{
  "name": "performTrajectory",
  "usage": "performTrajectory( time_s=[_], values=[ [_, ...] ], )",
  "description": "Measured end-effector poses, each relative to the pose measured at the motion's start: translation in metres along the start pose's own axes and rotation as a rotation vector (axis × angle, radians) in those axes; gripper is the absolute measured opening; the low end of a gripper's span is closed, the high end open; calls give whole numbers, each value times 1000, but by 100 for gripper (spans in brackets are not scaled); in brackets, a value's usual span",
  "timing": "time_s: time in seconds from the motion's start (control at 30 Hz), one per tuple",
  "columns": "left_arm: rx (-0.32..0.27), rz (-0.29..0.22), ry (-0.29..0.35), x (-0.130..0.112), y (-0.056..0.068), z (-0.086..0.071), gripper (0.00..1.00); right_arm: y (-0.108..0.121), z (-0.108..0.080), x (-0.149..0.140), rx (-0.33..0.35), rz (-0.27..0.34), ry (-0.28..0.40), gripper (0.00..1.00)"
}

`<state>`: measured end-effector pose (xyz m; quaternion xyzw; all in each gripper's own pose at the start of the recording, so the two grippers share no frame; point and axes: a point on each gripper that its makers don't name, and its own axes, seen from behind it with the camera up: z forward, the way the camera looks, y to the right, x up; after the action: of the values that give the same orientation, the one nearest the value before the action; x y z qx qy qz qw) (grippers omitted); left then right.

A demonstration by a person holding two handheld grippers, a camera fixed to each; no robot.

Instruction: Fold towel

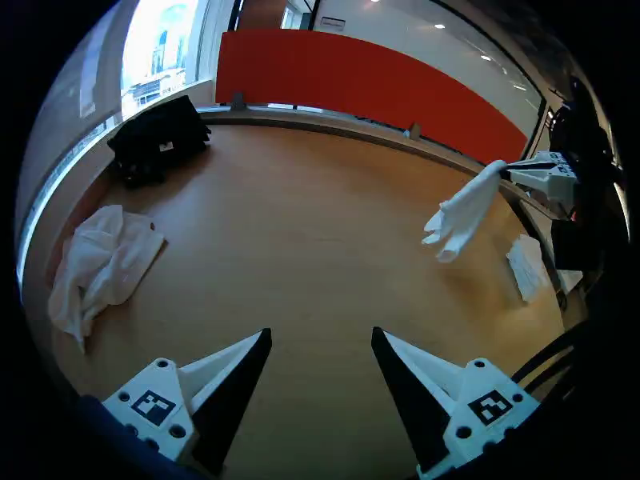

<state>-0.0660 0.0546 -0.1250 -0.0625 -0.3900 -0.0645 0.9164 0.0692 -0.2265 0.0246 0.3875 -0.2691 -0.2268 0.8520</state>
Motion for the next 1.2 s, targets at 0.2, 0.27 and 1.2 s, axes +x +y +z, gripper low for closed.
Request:
performTrajectory(
  time_s=[0.2,0.27,1.2],
  values=[
    [-3,5,1,2,2,0,93,14,-10,2,-10,8,8,3],
    [-3,6,1,2,2,1,93,19,-13,2,-13,14,10,2],
    [2,24,-11,8,10,4,93,113,-71,-45,-93,108,-16,2]
  ],
)
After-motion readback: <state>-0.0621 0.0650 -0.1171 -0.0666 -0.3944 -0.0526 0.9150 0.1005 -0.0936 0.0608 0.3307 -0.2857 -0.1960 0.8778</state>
